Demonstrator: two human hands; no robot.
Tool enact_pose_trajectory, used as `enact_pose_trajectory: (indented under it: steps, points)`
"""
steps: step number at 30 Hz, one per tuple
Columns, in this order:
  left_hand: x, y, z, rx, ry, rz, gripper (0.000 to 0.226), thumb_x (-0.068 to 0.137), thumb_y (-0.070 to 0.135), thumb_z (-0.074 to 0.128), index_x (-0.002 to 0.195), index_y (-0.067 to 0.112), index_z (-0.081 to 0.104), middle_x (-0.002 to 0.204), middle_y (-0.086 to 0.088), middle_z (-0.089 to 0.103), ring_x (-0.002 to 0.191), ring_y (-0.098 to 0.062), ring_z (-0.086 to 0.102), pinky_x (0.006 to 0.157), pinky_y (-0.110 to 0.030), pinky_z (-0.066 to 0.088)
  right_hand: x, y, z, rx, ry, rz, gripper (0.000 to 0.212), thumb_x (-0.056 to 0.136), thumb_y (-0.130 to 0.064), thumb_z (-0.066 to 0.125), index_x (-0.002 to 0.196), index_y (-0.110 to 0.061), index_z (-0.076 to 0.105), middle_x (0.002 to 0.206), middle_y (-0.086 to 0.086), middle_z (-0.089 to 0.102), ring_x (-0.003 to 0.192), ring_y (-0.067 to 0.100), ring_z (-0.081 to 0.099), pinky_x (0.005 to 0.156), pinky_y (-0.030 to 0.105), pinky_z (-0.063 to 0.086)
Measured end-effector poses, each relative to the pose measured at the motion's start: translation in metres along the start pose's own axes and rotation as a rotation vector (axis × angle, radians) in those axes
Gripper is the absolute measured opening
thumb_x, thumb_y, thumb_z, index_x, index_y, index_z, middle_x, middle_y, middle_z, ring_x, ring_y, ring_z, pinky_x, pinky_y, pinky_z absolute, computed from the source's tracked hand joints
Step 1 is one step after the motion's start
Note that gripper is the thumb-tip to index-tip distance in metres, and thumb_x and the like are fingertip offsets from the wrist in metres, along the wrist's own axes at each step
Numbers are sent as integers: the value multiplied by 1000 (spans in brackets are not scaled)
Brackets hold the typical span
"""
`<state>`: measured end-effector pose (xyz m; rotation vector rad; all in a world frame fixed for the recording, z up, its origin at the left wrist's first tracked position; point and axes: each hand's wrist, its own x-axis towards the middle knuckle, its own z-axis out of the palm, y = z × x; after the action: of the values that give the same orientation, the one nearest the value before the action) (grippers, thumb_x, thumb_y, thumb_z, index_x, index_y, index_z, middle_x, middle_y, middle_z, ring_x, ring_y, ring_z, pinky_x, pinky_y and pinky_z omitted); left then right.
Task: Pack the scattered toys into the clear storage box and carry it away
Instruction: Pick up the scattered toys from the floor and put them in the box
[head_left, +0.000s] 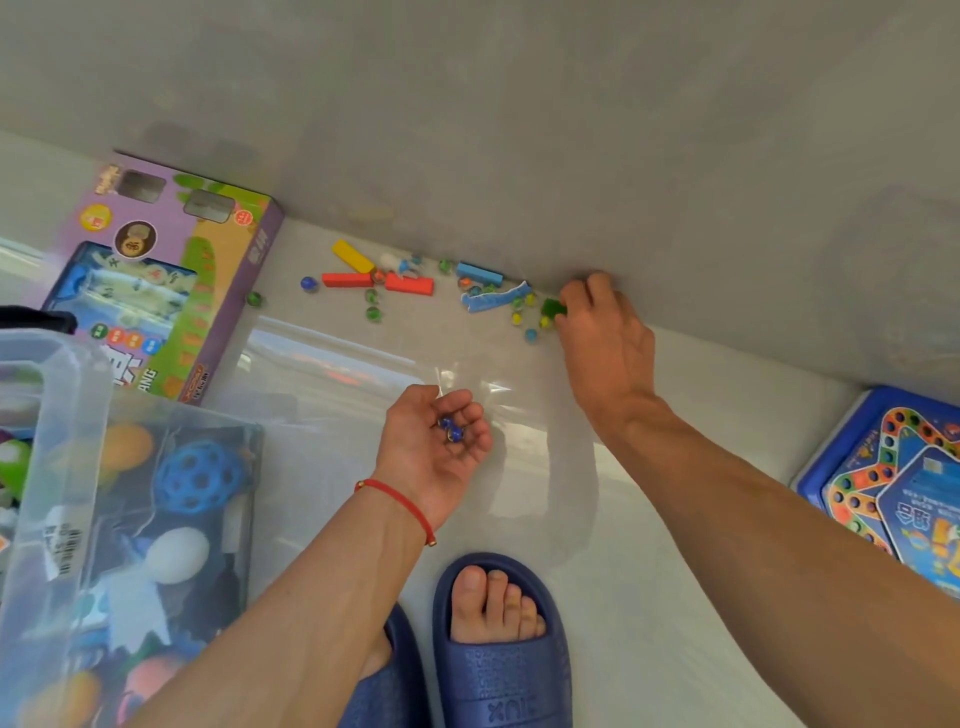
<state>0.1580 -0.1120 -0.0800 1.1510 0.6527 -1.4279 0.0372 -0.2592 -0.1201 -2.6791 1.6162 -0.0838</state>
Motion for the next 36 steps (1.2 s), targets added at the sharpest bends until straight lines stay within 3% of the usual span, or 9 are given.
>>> enact_pose_trajectory:
  steps: [4, 8, 14, 19, 22, 26, 28, 31, 36]
  points:
    - [3, -4, -1, 29, 1, -13, 27, 92, 25, 50, 84, 4, 65, 75, -11, 61, 68, -22, 57, 66, -31, 53, -8, 4, 8, 26, 27, 17, 22, 86, -9, 68, 105, -11, 58, 110, 9, 54, 89, 31, 56, 52, 34, 40]
    - [4, -6, 3, 116, -13, 38, 24, 93, 22, 50, 85, 5, 65, 76, -10, 64, 67, -23, 60, 70, -32, 54, -20, 11, 13, 242, 1, 92, 17, 96, -17, 58, 112, -11, 58, 114, 10, 55, 100, 31, 52, 72, 41, 49]
    - [4, -18, 10, 350, 85, 206, 10, 92, 5, 55, 88, 5, 65, 69, -8, 59, 58, -19, 55, 64, -31, 53, -31, 23, 18, 403, 18, 81, 23, 92, -4, 58, 115, -7, 65, 115, 14, 58, 99, 34, 56, 87, 40, 47]
    - [-6, -14, -11, 292, 101, 205, 16, 94, 9, 52, 86, 5, 65, 68, -6, 57, 59, -19, 54, 63, -30, 54, -49, 28, 9, 627, 3, 280, 30, 92, -8, 63, 121, -13, 66, 110, 5, 61, 81, 14, 56, 85, 30, 53]
    - [-14, -12, -21, 260, 87, 179, 17, 93, 13, 52, 86, 6, 66, 72, -7, 59, 63, -19, 56, 65, -31, 55, -65, 21, -8, 816, 44, 424, 31, 92, -11, 66, 123, -17, 65, 110, 2, 62, 83, 13, 62, 79, 35, 58]
    - [-29, -21, -24, 226, -26, 25, 28, 94, 25, 48, 92, 4, 66, 81, -12, 64, 76, -25, 63, 76, -39, 57, -111, -22, -60, 1051, -50, 263, 22, 90, -12, 71, 111, -17, 69, 100, -1, 63, 83, 11, 64, 71, 36, 59]
    - [-39, -30, -25, 168, -133, -101, 29, 93, 29, 47, 89, 7, 66, 82, -11, 64, 78, -24, 63, 71, -35, 57, -137, -49, -80, 983, -195, 20, 21, 88, -14, 73, 108, -18, 69, 102, -5, 60, 89, 7, 61, 78, 27, 54]
    - [-42, -44, -34, 54, -134, -164, 18, 89, 22, 49, 77, 13, 57, 71, -5, 54, 67, -17, 58, 64, -28, 51, -160, -67, -82, 864, -262, -196, 16, 90, -13, 68, 105, -15, 68, 103, -3, 57, 95, 10, 58, 83, 28, 50]
    - [-30, -40, -60, 131, 192, -25, 28, 93, 25, 51, 67, 14, 51, 58, -3, 51, 48, -15, 44, 40, -19, 34, -171, -27, -47, 577, -117, 100, 25, 92, -23, 70, 116, -19, 63, 115, -2, 52, 100, 16, 55, 78, 34, 54]
